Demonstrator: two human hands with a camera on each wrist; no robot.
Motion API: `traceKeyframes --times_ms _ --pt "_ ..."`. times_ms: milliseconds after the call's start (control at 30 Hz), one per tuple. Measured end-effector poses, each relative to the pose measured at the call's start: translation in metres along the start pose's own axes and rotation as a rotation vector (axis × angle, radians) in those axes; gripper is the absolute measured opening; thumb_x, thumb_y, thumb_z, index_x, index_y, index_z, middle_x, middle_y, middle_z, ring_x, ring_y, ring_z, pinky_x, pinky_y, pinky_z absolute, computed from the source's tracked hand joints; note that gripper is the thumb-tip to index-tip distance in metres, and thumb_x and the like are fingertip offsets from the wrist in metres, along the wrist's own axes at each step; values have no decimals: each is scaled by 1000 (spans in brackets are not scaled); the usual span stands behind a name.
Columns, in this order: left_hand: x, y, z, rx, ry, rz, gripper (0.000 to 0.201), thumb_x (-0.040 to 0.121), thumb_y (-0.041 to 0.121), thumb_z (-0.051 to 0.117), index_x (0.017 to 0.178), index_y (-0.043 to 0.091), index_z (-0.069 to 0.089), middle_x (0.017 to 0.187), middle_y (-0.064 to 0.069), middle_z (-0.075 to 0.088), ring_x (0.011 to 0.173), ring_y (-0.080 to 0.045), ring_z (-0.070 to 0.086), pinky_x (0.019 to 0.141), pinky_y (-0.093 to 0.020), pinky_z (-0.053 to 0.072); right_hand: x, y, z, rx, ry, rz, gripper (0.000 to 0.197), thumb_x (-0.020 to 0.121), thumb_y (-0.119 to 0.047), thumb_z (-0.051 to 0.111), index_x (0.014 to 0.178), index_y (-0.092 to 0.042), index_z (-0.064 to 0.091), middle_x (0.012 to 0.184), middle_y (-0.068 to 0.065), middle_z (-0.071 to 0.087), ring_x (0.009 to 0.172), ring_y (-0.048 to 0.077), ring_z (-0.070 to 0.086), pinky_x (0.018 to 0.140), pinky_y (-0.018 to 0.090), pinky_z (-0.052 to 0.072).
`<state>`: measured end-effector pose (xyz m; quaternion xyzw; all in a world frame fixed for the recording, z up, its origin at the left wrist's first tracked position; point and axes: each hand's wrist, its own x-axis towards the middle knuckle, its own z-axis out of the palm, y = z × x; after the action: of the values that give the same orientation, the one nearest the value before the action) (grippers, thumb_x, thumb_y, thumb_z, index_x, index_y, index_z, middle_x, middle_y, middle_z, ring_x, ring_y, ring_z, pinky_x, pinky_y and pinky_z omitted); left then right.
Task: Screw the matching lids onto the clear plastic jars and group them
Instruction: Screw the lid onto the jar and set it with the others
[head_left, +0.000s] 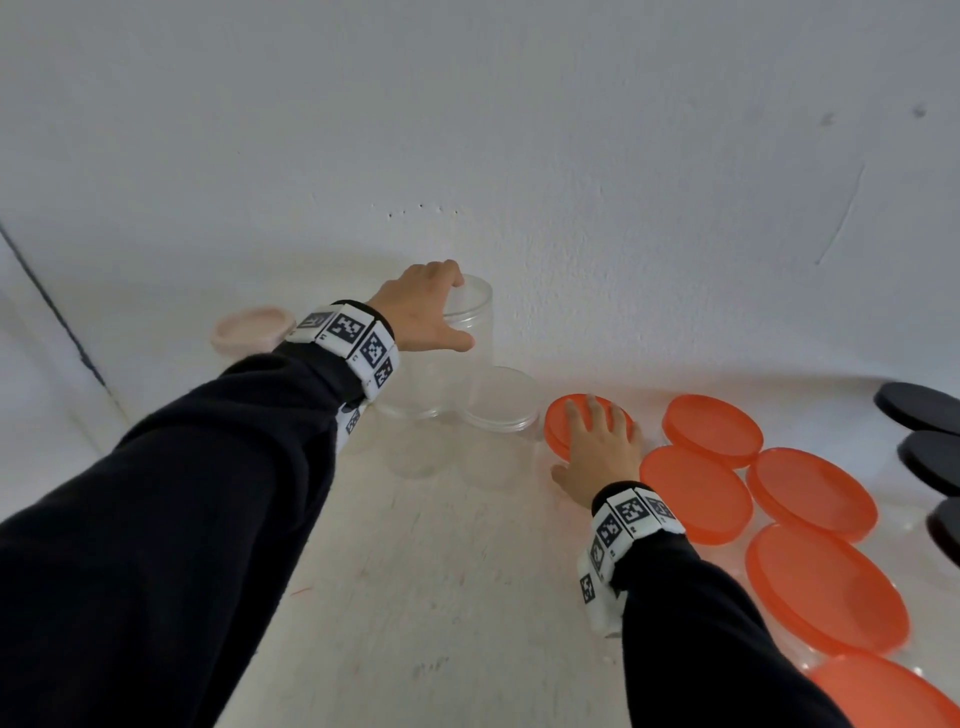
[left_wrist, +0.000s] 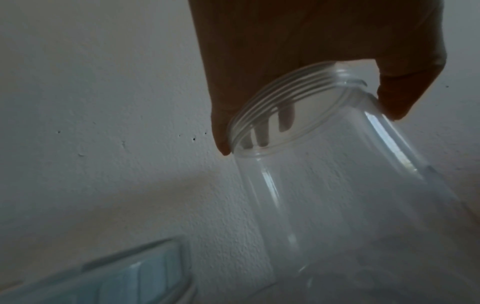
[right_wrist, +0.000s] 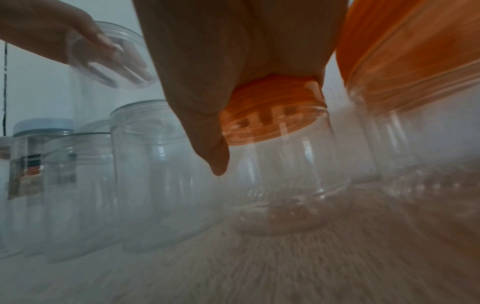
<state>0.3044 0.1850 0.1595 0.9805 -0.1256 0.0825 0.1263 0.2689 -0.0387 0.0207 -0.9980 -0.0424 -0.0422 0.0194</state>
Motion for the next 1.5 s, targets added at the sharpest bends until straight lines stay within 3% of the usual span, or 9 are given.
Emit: traceKeyframes --times_ms 233,400,900,1067,1167,1267,1400,1500 --pt "2 -2 2 -3 5 13 78 75 51 68 133 11 33 142 -3 36 128 -23 35 102 -43 34 12 2 1 45 17 9 75 87 -62 42 146 -22 19 155 5 13 141 31 10 113 49 11" --pt "1 -2 3 -1 11 13 77 76 51 68 132 11 33 142 -3 36 128 -22 34 101 -42 34 15 3 3 51 32 1 67 91 -61 34 145 -23 23 155 4 16 141 30 11 113 48 12" --pt "4 -1 4 12 18 13 74 75 50 68 129 11 35 139 -2 38 126 -23 35 98 -41 34 13 -2 -1 59 16 -33 64 92 -54 38 145 -22 22 154 3 17 142 29 12 114 48 12" --pt "5 -2 4 18 13 17 73 75 50 68 128 11 35 138 -3 38 125 -23 35 97 -40 34 9 0 -13 150 -89 -27 69 91 -53 42 147 -22 17 157 1 11 144 26 8 115 49 9" --pt "6 -2 4 23 11 18 73 76 50 68 128 11 35 138 -3 38 125 -23 36 97 -41 35 -7 4 -31 320 -17 38 65 93 -43 46 148 -21 18 157 0 11 144 22 9 114 51 9" --pt "5 -2 3 25 11 13 74 76 50 68 129 11 35 138 -5 38 125 -25 36 98 -43 36 -35 11 -40 246 102 127 59 94 -42 46 145 -20 25 156 2 14 144 25 8 114 53 10" --pt "5 -3 3 23 12 -1 76 75 50 68 130 10 34 138 -7 39 124 -27 37 98 -45 36 -66 27 -35 164 2 342 63 92 -50 44 143 -18 26 156 10 9 143 36 2 110 60 9" --pt "5 -2 4 22 13 -5 76 75 50 68 130 10 34 139 -7 38 126 -27 36 99 -46 36 -80 36 -29 130 -100 378 64 94 -49 40 146 -20 19 156 11 6 142 39 1 110 63 8"
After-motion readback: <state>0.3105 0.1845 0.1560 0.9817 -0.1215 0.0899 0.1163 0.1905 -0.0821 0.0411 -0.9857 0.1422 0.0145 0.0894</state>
